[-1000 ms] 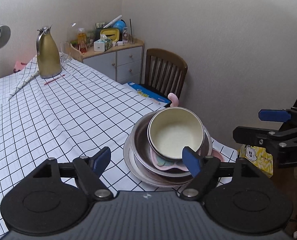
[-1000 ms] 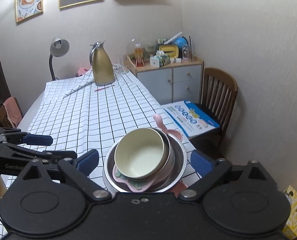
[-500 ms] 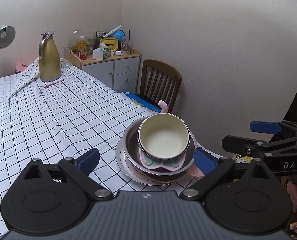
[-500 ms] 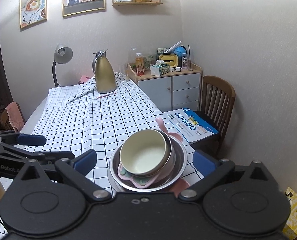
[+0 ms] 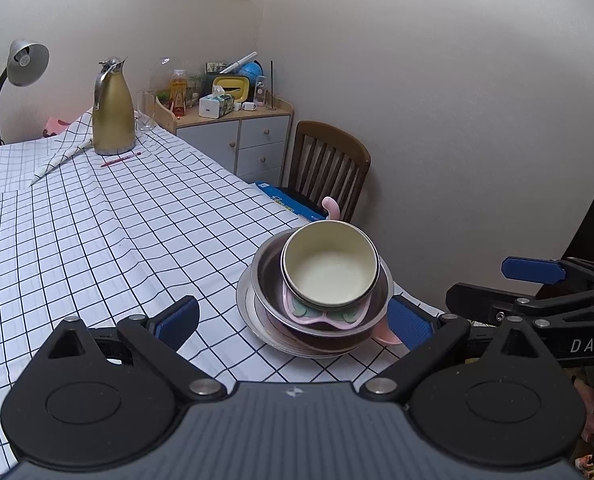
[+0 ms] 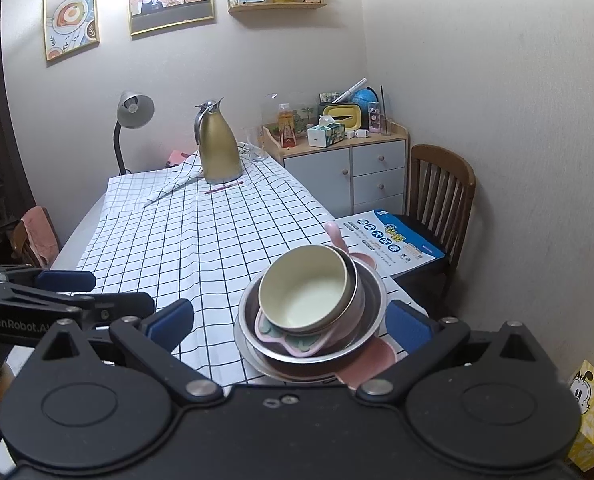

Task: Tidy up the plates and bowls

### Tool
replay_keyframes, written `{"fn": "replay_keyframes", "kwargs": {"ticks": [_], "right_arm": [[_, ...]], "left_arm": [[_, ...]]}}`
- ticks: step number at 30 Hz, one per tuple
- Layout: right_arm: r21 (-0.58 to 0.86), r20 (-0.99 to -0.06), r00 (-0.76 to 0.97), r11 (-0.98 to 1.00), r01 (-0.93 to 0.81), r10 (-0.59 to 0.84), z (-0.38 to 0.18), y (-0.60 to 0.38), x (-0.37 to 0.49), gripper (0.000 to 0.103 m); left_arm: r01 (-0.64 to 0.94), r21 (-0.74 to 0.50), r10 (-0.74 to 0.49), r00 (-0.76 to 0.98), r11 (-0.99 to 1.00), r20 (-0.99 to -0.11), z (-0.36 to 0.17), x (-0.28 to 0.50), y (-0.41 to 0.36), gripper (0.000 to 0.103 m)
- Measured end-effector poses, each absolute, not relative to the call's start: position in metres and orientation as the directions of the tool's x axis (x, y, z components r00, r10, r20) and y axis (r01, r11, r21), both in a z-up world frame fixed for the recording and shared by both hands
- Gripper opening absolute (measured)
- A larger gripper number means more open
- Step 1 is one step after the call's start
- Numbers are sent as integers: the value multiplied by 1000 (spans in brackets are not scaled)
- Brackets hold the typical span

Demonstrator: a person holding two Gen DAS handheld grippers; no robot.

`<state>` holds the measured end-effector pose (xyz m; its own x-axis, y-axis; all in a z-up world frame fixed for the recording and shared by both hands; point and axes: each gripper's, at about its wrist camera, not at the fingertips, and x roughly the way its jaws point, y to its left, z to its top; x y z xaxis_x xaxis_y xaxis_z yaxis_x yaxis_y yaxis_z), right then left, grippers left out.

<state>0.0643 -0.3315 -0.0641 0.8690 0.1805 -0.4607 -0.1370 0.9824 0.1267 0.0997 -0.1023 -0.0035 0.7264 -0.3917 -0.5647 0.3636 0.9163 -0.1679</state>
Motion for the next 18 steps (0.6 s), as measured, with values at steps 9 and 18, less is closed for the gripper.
{"fn": "replay_keyframes", "kwargs": {"ticks": [9, 18], "right_arm": [[131, -465, 865, 981, -143, 188, -60, -328, 60, 103], [134, -467, 862, 980, -150, 196, -61, -327, 58, 103]], "left_arm": [[358, -176, -392, 725, 917, -566, -2, 91, -101, 101], [347, -186, -388, 720, 919, -576, -2, 92, -101, 101]]}}
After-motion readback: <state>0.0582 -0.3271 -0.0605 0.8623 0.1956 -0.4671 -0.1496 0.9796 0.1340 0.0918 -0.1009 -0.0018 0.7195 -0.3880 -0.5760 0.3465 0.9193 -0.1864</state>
